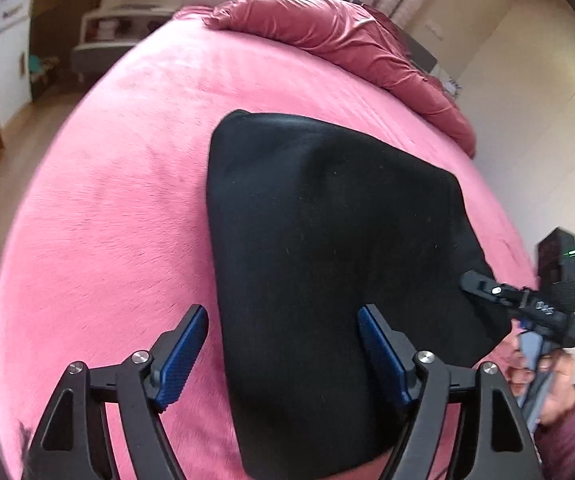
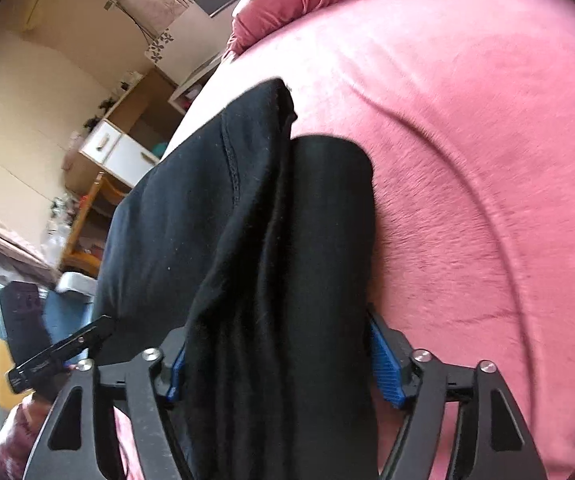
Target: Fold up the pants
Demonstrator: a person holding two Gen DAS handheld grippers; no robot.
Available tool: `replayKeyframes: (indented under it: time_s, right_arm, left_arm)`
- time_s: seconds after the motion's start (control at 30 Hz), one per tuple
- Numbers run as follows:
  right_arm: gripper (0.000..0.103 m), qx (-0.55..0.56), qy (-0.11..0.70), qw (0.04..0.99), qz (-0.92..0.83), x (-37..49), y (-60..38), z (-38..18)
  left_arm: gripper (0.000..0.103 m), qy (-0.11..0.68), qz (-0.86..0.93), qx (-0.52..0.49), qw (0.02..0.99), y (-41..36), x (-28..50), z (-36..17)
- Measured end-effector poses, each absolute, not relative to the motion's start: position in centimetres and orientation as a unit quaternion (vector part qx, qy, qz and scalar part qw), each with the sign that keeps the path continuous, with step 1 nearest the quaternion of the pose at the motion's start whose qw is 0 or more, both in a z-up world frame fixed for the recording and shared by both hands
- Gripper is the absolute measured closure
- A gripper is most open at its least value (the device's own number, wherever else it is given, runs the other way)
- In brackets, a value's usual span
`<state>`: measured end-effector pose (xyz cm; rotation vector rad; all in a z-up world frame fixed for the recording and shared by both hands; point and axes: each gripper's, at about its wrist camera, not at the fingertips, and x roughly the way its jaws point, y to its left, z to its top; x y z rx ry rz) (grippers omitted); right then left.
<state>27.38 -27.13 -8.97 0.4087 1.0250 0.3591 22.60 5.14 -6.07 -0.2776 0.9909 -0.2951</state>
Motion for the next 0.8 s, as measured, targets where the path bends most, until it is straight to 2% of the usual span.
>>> replayKeyframes:
  time_s: [0.37,0.67,0.8]
  right_arm:
    - [0.027,0.108,0.433,0.889,0.098,21.8,-24.3,-3.3]
    - [0.019,0.069,0.405,0.908,0.079,15.0,-23.5,-1.6]
    - [0.018,0.053,0.399,0.913,0.069,13.0,-21.8,-1.2]
  left_arm:
    - [0.024,0.426,-0.072,-0.071,0.899,4.5,16.3,-2.3]
    - [0.024,0.38,-0.045,-0.047,0.923,2.9,11.3,0.4]
    - [0.024,0.373,-0.028,-0.05,0.926,2.9,8.9,0.8]
